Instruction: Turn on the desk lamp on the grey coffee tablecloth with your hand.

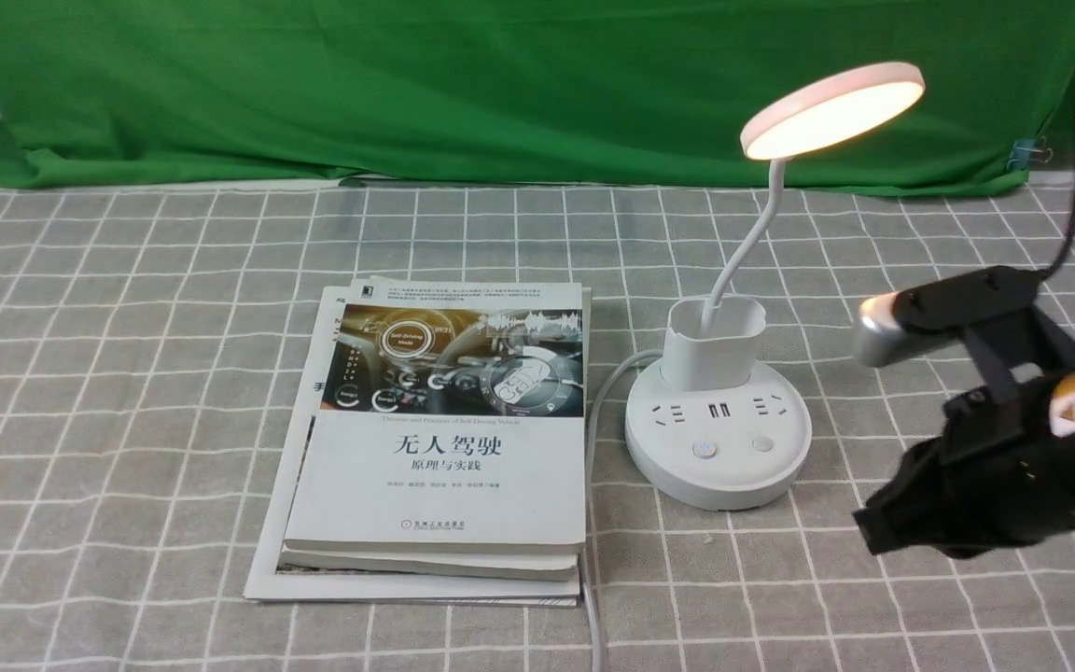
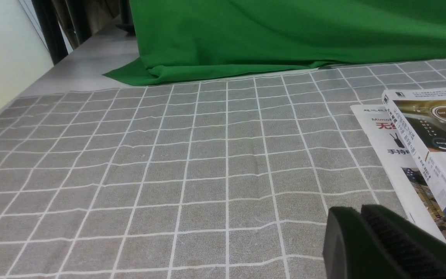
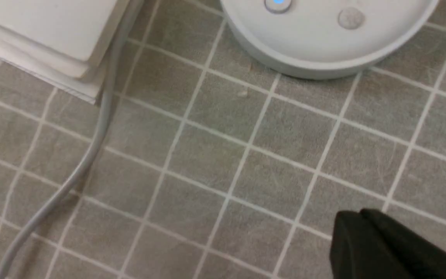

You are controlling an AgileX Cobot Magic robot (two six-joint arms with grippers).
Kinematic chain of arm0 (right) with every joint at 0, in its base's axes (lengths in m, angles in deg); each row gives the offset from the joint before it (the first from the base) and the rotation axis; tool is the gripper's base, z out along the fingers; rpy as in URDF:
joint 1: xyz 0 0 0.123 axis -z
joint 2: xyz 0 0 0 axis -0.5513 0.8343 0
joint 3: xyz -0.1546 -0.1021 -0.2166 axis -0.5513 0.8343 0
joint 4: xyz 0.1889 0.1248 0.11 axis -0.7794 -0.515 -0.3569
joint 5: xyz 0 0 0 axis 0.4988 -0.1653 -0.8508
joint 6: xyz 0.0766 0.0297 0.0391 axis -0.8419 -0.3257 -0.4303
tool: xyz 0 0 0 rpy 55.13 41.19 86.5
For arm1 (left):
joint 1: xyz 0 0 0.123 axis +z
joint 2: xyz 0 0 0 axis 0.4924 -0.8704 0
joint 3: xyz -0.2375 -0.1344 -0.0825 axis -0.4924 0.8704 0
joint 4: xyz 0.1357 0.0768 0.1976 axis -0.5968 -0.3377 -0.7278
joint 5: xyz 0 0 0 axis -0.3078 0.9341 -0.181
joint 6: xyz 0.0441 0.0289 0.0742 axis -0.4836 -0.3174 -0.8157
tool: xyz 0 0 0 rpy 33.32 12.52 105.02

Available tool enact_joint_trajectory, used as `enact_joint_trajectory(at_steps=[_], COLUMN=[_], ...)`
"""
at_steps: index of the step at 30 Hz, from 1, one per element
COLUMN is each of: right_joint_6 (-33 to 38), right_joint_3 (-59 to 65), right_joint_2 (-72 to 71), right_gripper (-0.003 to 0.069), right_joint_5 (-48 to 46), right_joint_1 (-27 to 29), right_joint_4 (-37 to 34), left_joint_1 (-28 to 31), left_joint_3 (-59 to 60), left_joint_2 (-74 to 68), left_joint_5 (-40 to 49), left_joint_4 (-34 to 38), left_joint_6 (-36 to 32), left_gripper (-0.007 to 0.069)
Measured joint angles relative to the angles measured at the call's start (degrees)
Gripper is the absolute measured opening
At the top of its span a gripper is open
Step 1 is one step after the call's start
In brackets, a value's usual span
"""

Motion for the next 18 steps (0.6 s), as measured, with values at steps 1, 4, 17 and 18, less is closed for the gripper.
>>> enact_joint_trajectory(at_steps=[1, 4, 17, 18], right_joint_6=[-0.4, -2.1, -3.1, -3.1], right_joint_3=[0.9, 2.8, 7.1, 8.9], right_joint_2=[-2.6, -8.0, -27.1, -28.9], right_gripper=[0.0033, 0.0036, 0.0027, 0.0027], right_joint_5=[-0.3, -1.6, 5.9, 8.0], right_joint_1=[0.0, 0.0, 0.7, 1.6], right_joint_4=[-0.1, -0.1, 3.2, 3.2], left_joint_1=[0.0, 0.0, 0.0, 0.0], left_joint_3=[0.0, 0.0, 0.0, 0.0], left_joint_2=[0.0, 0.0, 0.0, 0.0], left_joint_5=[0.0, 0.0, 0.0, 0.0], left_joint_4=[0.0, 0.0, 0.0, 0.0], left_joint_6=[0.0, 0.0, -0.1, -0.1], left_gripper=[0.0019, 0.0019, 0.0019, 0.0019])
